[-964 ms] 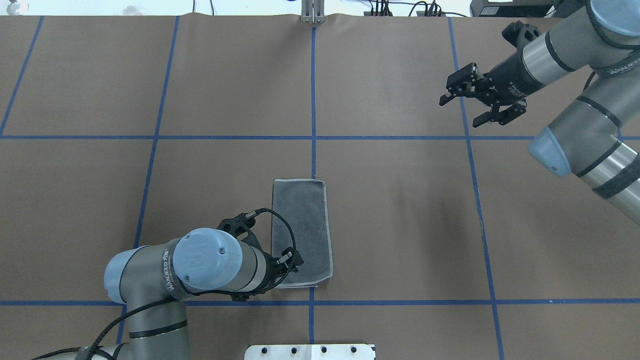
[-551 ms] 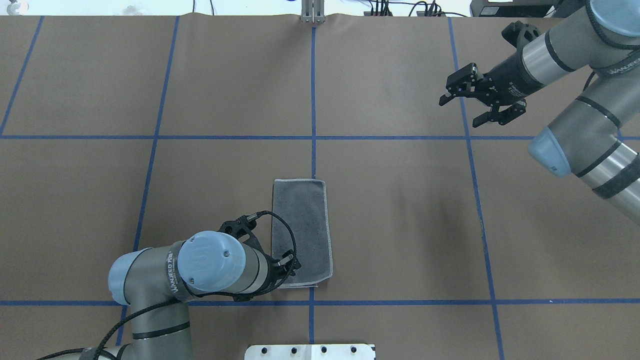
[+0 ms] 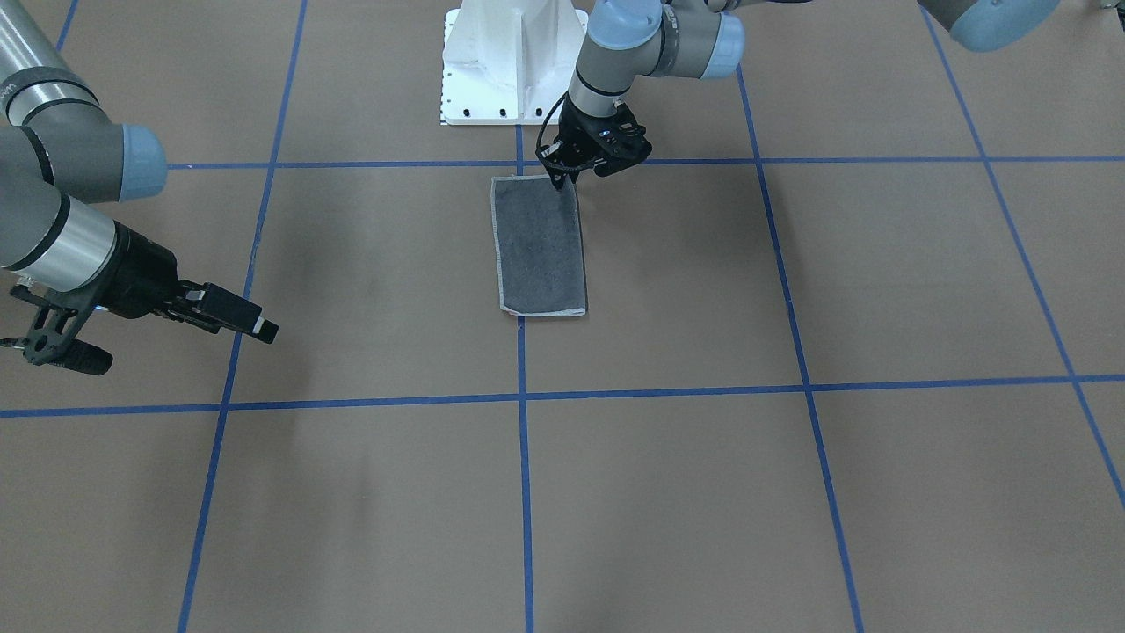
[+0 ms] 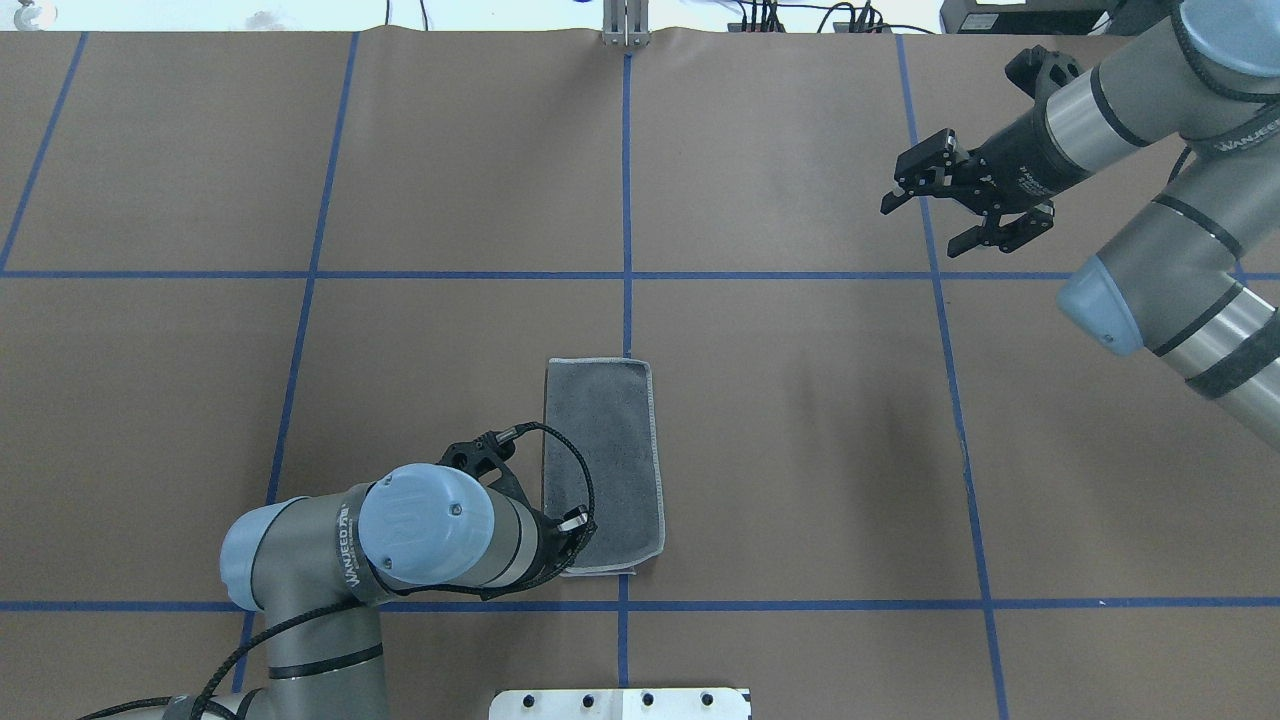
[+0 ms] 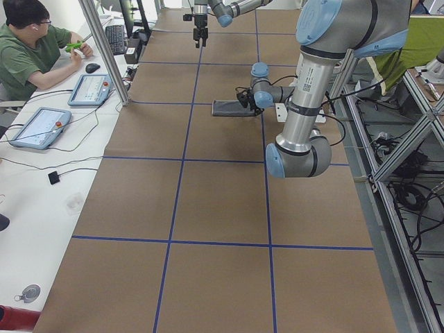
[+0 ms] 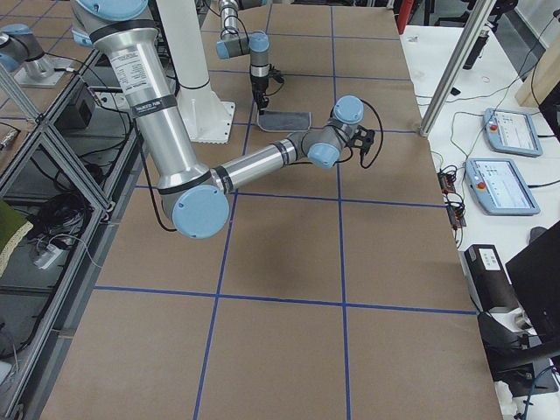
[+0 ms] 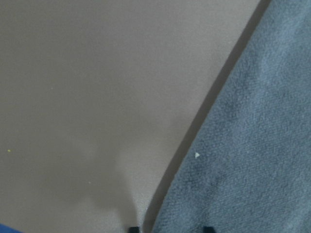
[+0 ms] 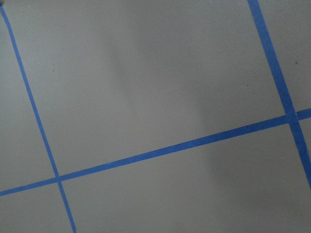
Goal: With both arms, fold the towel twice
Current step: 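Lift the towel edge with the left gripper and fold it over the towel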
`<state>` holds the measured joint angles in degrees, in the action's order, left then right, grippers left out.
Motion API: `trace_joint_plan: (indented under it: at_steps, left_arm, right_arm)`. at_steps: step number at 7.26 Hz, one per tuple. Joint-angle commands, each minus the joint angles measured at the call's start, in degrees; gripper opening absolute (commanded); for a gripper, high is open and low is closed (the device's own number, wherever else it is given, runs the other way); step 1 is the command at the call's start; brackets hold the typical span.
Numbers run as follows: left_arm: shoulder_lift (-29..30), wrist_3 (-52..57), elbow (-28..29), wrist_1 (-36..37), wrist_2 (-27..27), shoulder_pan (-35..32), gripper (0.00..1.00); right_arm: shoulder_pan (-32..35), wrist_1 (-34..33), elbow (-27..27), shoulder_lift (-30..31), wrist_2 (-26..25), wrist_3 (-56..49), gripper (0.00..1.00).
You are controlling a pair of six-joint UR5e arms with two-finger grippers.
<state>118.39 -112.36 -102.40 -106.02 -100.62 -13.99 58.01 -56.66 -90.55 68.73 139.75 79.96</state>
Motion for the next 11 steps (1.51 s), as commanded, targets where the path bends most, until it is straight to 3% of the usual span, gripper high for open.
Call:
trace_joint_plan:
  at_steps: [1,4,6,9,11]
  left_arm:
    - [0.3,-0.2,-0.3,-0.1,0.2,-0.1,0.00]
    - [2.1,-2.7,-3.8,0.3,0.0,-0.8,0.00]
    - [3.4,-2.7,-2.8,-0.2,0.2,-4.4,0.00]
    - [10.9,-2.8,8.8,-0.9,-0.1,-11.8,0.00]
    - [10.9,-4.3,13.9,-7.0,-0.3,-15.3,0.00]
  right_arm:
    - [0.0,0.1,0.3,0.2,-0.1,-0.8,1.00]
    - [0.0,0.1,0.4,0.3,-0.1,-1.3,1.00]
    - [-0.1,0.1,0.3,0.4,-0.5,-1.3,1.00]
    - [-0.2,0.1,0.3,0.4,-1.1,-1.3,1.00]
    - [-0.3,0.1,0.4,0.4,-1.8,-1.3,1.00]
